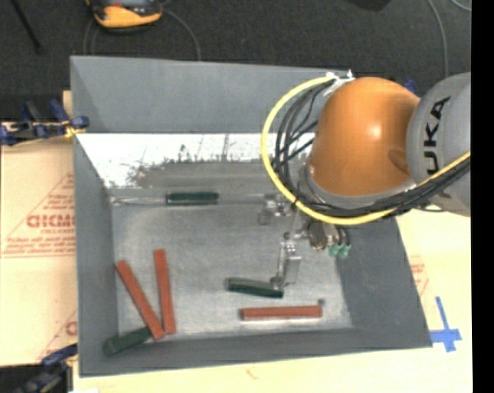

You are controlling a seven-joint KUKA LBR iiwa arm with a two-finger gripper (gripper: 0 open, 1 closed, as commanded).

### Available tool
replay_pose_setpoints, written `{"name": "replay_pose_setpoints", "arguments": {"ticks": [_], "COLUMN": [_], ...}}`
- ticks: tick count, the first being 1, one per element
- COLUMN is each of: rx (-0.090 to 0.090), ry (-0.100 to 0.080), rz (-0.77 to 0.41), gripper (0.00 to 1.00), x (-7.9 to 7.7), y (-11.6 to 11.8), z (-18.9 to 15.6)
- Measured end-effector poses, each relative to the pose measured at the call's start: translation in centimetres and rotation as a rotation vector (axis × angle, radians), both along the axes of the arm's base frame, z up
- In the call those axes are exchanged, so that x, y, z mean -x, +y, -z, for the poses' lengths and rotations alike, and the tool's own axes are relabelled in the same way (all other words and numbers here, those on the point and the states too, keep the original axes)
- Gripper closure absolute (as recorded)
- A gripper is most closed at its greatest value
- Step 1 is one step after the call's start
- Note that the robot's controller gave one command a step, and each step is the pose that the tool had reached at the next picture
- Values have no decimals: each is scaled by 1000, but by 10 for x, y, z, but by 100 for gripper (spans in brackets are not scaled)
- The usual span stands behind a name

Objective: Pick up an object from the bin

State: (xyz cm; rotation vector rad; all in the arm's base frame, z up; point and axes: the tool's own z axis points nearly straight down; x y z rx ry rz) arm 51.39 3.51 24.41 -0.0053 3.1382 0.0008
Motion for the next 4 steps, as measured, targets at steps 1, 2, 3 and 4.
{"name": "replay_pose_setpoints", "arguments": {"ticks": [1,2,3,4], "rx": [0,0,1,1], "ry": [0,-8,-4,7], "rz": [0,-9,-94,-48], "gripper": [0,0,0,100], "x": [0,3,7,-4], "y": [0,-4,-21,-53], "z": [0,41,111,171]}}
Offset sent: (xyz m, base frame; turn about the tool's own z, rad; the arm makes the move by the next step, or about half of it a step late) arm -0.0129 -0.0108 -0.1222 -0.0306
